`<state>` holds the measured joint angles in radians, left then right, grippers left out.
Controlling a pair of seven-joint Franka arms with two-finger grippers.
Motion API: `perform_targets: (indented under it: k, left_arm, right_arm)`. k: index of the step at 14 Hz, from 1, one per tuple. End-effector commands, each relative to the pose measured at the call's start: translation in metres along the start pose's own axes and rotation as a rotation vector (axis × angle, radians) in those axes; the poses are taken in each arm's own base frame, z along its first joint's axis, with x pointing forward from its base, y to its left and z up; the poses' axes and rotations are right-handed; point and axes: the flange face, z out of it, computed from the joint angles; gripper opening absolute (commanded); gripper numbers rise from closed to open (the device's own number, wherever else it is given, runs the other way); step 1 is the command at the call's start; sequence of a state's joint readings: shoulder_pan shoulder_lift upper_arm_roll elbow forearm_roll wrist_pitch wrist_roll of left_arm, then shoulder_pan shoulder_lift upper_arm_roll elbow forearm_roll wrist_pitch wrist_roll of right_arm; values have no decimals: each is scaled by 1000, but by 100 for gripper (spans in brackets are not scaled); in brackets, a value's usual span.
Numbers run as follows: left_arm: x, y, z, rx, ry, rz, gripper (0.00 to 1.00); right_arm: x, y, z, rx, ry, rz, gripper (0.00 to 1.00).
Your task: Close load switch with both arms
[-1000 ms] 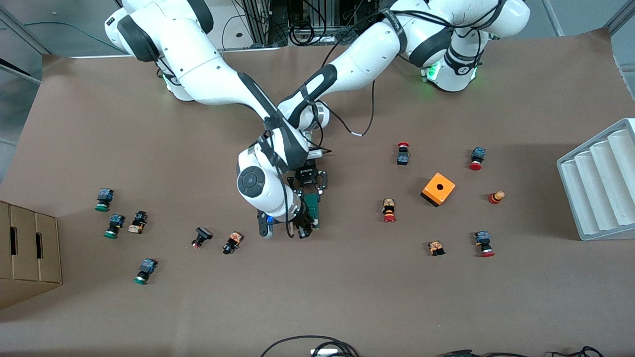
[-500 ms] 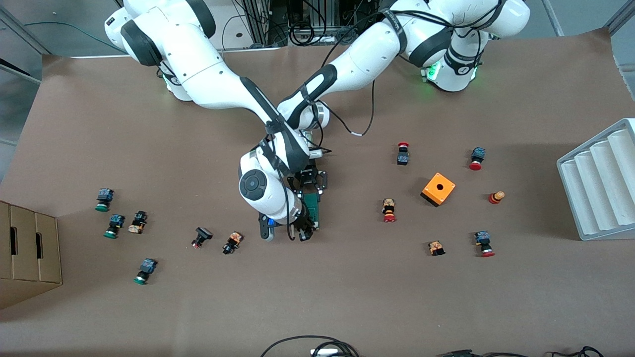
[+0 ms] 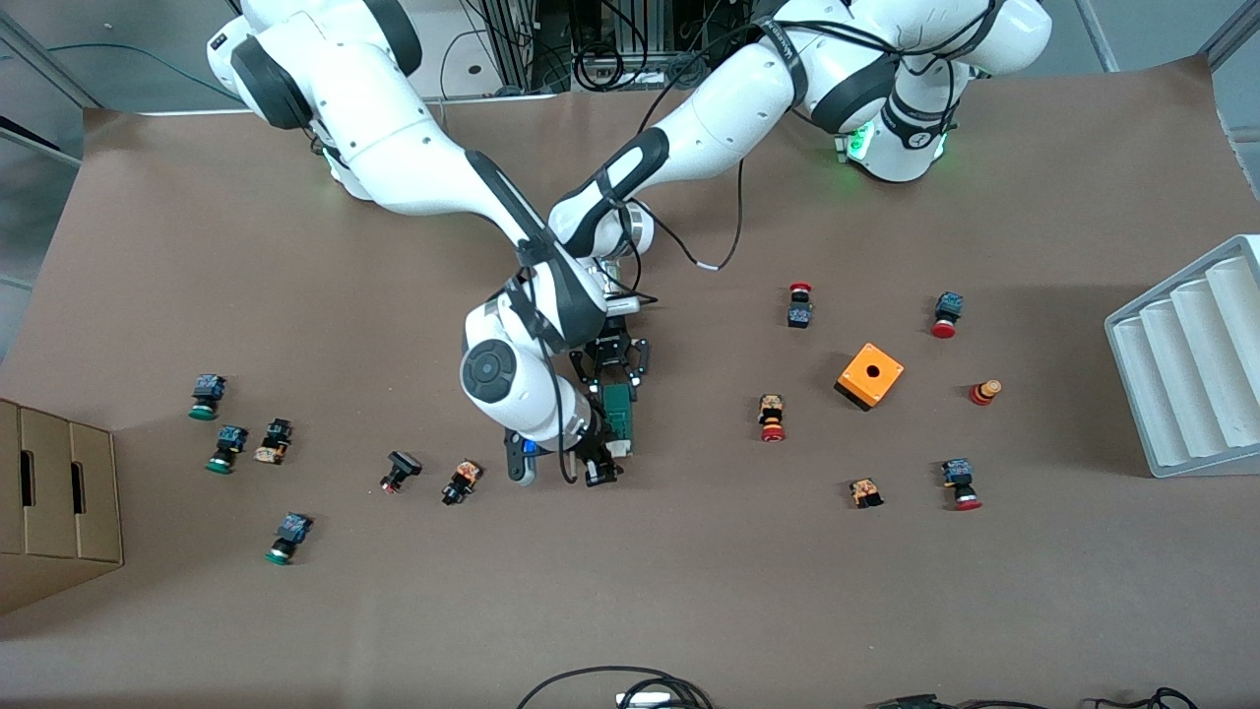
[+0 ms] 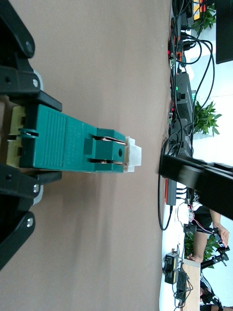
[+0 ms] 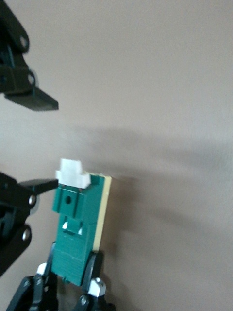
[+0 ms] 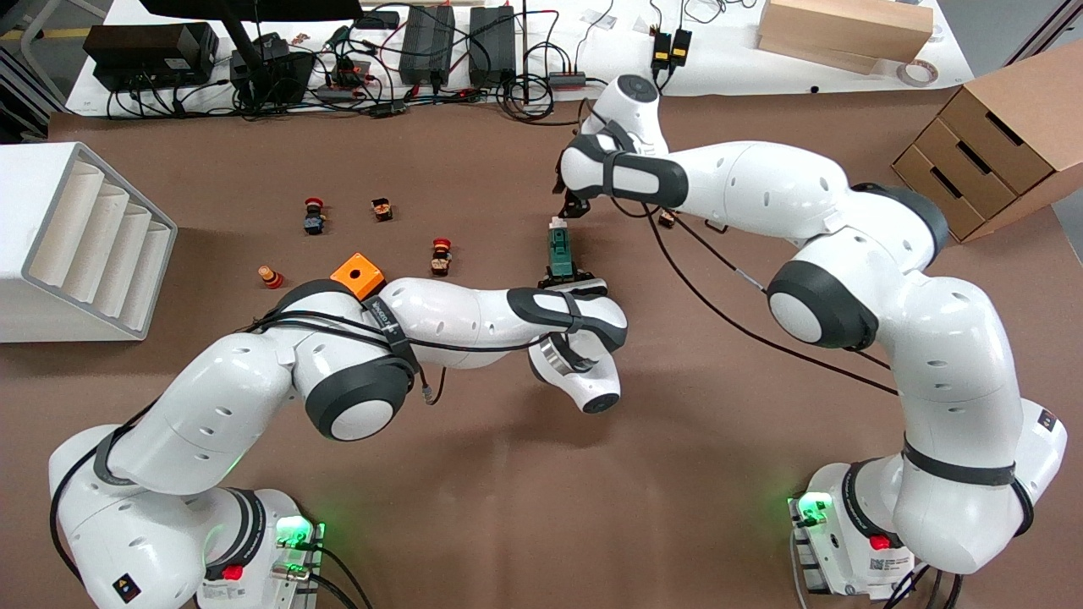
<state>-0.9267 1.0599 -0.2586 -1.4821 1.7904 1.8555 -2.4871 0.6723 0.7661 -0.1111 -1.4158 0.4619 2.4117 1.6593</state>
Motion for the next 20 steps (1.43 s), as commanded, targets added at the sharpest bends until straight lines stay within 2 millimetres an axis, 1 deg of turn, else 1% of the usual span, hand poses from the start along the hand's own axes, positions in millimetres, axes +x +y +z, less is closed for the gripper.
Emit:
perform_targets:
  k: [1,2,3,4,6,7,8,9,11,13,14,17,19,20]
  left_arm:
    - [1,7,0,-14,6,-5,55]
    - [1,7,0,-14,6,-5,55]
    - [1,7,0,-14,6,-3,55]
    - [2,6,1,-13,6,-4,55]
    - [2,7,0,-14,7,-3,70]
    - [4,7,1,-13,7,-5,72]
    - [6,8,0,-15,8,-7,89]
    - [6,8,1,-13,8,-8,100]
    - [7,8,0,-15,7,-9,100]
    - [9,9,0,-13,7,-12,100]
    - [11,9,-1,-9,6,-15,100]
    - [16,7,-7,-4,-5,-10,100]
    - [43,13,-15,17,-21,21,100]
    - [63,19,-20,33,-45,31,100]
  right_arm:
    - [11,9,-65,1,-4,-138,100]
    - [29,5,-89,9,-8,-159,100]
    - [41,5,-110,-6,-13,-184,100]
    - [50,5,-131,-29,-25,-232,100]
    - [72,5,-175,-79,-51,-310,100]
    - [88,5,-197,-93,-64,-353,100]
    - [105,5,-218,-105,-77,-403,100]
    - [119,8,-236,-124,-92,-460,100]
    - [149,13,-271,-134,-115,-553,100]
    - [176,19,-299,-152,-97,-673,100]
    - [185,23,-311,-167,-80,-739,100]
    - [221,32,-344,-185,-45,-904,100]
    - [238,41,-359,-195,-17,-1012,100]
    - [246,47,-366,-209,5,-1061,100]
